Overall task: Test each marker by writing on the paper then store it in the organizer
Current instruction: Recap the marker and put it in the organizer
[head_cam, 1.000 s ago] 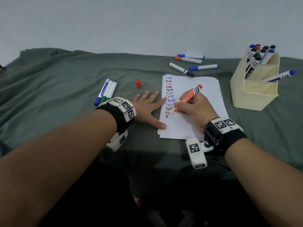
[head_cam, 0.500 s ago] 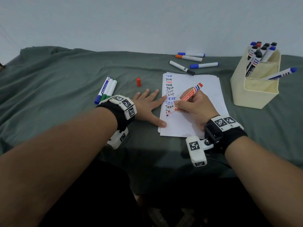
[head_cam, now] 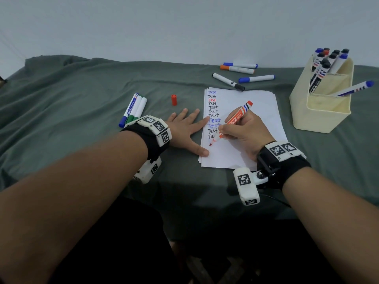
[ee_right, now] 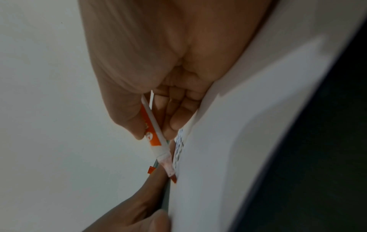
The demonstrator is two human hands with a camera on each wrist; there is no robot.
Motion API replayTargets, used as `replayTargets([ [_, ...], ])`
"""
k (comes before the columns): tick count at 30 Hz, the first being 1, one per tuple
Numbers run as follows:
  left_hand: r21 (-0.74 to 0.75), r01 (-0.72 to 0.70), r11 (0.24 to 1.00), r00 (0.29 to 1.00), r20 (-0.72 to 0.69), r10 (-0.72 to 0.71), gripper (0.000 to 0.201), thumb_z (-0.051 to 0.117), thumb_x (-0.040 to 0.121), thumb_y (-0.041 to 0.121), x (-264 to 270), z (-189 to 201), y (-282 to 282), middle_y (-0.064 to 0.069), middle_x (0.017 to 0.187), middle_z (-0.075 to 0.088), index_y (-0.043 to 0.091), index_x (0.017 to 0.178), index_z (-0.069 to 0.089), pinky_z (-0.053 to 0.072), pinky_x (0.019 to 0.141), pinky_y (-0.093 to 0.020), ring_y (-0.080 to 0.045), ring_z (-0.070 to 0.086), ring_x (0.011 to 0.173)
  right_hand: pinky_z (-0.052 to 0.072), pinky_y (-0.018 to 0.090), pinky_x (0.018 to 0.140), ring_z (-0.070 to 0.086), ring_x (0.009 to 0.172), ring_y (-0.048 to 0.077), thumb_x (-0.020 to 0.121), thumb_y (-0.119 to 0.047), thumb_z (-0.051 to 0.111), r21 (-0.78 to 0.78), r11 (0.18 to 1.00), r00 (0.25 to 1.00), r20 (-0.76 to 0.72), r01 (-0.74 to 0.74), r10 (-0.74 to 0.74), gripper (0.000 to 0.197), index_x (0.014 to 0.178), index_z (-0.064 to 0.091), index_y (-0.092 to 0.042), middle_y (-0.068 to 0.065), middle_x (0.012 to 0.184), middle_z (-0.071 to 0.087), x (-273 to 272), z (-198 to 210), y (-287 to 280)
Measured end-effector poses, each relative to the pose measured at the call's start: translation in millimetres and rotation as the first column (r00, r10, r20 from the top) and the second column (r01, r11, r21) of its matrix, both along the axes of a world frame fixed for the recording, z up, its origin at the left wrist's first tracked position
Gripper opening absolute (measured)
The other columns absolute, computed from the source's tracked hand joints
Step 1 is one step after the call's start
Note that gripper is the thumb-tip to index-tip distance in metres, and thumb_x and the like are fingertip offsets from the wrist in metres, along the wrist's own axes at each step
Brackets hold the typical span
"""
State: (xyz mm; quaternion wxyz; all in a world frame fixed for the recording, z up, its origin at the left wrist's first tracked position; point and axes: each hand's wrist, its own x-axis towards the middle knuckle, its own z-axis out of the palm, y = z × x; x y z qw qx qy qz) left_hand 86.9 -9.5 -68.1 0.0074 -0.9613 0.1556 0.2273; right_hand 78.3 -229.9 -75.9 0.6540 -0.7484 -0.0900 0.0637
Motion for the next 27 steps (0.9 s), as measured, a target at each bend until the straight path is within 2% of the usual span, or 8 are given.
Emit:
replayTargets([
  [4,0.006,0.004,1.0,1.0,-0.009,-0.004,0.134,0.029,0.038,0.107,-0.1,1.0,-0.4,0.005,0.16,-0.028,0.048,0.146,-0.024,-0.01,0.118,-0.053,-0.029,-0.023,0.147,0.06,0.029,0.069,0.071,0.068,0.017,0.083,-0.006,0.08,-0.011,1.0,1.0,0.003,-0.004,0.004,0.018,0.081,0.063,-0.013,0.0,0.069,0.072,-2.0,1.9,0.7],
  [9,0.01,0.009,1.0,1.0,-0.005,-0.009,0.135,0.03,0.037,0.107,-0.8,1.3,-0.4,0.004,0.16,-0.028,0.048,0.146,-0.024,-0.01,0.118,-0.054,-0.029,-0.024,0.147,0.058,0.024,0.064,0.072,0.07,0.018,0.08,0.001,0.08,-0.006,0.999,0.999,-0.016,-0.042,0.042,0.021,0.084,0.064,-0.012,0.001,0.073,0.074,-4.9,3.1,2.5],
  [15,0.01,0.007,1.0,1.0,-0.015,-0.006,0.139,0.027,0.033,0.108,-1.3,3.3,-1.1,0.004,0.16,-0.028,0.047,0.147,-0.023,-0.01,0.118,-0.053,-0.029,-0.024,0.147,0.062,0.036,0.076,0.074,0.078,0.028,0.082,-0.005,0.082,0.01,1.0,1.0,-0.011,0.001,-0.001,0.016,0.086,0.066,-0.008,0.017,0.085,0.075,-2.0,0.8,2.2],
  [17,0.009,0.007,1.0,1.0,-0.015,-0.007,0.139,0.027,0.033,0.108,-1.5,3.1,-0.8,0.004,0.16,-0.028,0.047,0.146,-0.024,-0.01,0.118,-0.053,-0.029,-0.024,0.147,0.063,0.035,0.076,0.074,0.079,0.027,0.081,-0.007,0.082,0.005,1.0,1.0,-0.01,-0.005,0.005,0.017,0.088,0.067,-0.009,0.014,0.084,0.076,-2.1,0.1,2.2],
  [20,0.007,0.006,1.0,1.0,-0.002,-0.006,0.135,0.031,0.037,0.107,-2.0,1.5,-0.4,0.004,0.16,-0.028,0.048,0.147,-0.023,-0.01,0.119,-0.054,-0.029,-0.023,0.148,0.06,0.027,0.069,0.069,0.069,0.016,0.081,-0.008,0.082,-0.021,1.0,1.0,0.017,-0.007,0.007,0.02,0.085,0.063,-0.012,0.002,0.071,0.07,-2.1,-0.8,2.5],
  [22,0.006,0.005,1.0,1.0,0.003,-0.005,0.134,0.031,0.038,0.106,-1.9,0.8,-0.2,0.005,0.16,-0.027,0.048,0.147,-0.022,-0.01,0.119,-0.054,-0.029,-0.022,0.148,0.056,0.028,0.068,0.064,0.066,0.014,0.08,-0.008,0.082,-0.036,0.999,0.999,0.032,0.023,-0.021,0.023,0.082,0.06,-0.016,-0.004,0.066,0.065,-0.7,-1.6,2.3],
  [25,0.002,0.003,1.0,1.0,0.0,-0.003,0.135,0.031,0.037,0.107,-1.7,0.9,-0.3,0.005,0.16,-0.028,0.049,0.146,-0.023,-0.01,0.118,-0.053,-0.029,-0.023,0.148,0.056,0.031,0.068,0.062,0.066,0.016,0.081,-0.008,0.081,-0.037,0.999,0.999,0.027,0.032,-0.031,0.023,0.081,0.059,-0.016,-0.003,0.066,0.063,0.2,-1.7,0.5],
  [27,0.001,0.003,1.0,1.0,-0.003,-0.003,0.135,0.031,0.036,0.107,-1.8,1.3,0.0,0.006,0.16,-0.028,0.05,0.145,-0.023,-0.01,0.118,-0.053,-0.029,-0.023,0.148,0.056,0.026,0.064,0.064,0.064,0.013,0.082,-0.005,0.08,-0.003,1.0,1.0,0.013,0.018,-0.018,0.022,0.082,0.059,-0.014,-0.004,0.064,0.064,0.0,-1.7,-0.6],
])
